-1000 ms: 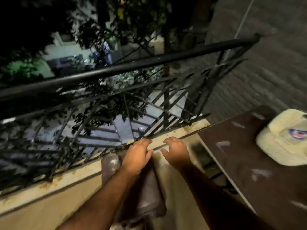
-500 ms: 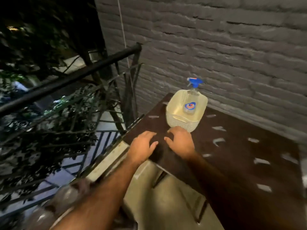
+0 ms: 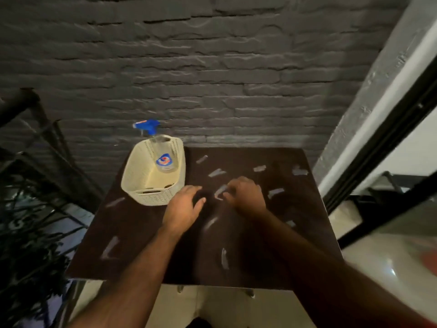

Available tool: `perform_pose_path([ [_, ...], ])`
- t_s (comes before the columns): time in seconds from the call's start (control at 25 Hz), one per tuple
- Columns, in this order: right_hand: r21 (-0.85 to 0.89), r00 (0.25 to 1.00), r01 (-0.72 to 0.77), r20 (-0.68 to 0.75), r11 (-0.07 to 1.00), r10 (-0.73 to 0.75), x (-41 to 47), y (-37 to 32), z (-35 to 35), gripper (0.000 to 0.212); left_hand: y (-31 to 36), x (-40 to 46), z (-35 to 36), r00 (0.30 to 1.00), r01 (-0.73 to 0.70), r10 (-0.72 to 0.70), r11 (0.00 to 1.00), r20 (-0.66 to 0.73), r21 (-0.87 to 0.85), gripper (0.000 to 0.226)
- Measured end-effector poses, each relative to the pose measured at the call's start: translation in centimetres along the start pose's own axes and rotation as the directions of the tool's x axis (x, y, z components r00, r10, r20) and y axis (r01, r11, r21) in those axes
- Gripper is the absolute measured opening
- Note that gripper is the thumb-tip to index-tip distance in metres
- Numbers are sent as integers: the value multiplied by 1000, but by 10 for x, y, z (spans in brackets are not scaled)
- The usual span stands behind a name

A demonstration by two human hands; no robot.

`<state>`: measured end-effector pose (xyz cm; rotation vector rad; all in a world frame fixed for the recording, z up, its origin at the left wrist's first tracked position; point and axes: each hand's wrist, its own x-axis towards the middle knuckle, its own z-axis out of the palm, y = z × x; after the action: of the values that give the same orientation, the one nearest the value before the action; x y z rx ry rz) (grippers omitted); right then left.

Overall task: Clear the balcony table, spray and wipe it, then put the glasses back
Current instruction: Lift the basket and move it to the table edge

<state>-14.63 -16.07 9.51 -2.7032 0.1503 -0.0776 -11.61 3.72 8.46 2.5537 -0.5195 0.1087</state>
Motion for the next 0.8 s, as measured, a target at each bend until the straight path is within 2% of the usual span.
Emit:
perform_pose_path([
  [0.16, -24, 996, -84, -17, 996, 84, 25, 10, 3, 34, -3, 47, 17, 993, -68, 69, 997, 91, -20, 38],
  [0.28, -28, 983, -180, -44, 983, 178, 49, 8, 7, 29, -12, 85, 16, 976, -119, 122, 992, 182, -29, 40],
  [0.44, 0, 964, -262, -38, 965, 261, 76, -6, 17, 27, -42, 118, 6, 964, -159, 161, 987, 210, -23, 41],
  [0.56, 45, 971, -239, 4, 970, 239, 94, -29, 39, 30, -88, 129, -6, 978, -110, 109, 994, 179, -1, 37],
  [0.8, 96, 974, -191, 143, 977, 176, 136, -83, 70, 37, -170, 130, -42, 992, 116, -116, 993, 53, 11, 32],
])
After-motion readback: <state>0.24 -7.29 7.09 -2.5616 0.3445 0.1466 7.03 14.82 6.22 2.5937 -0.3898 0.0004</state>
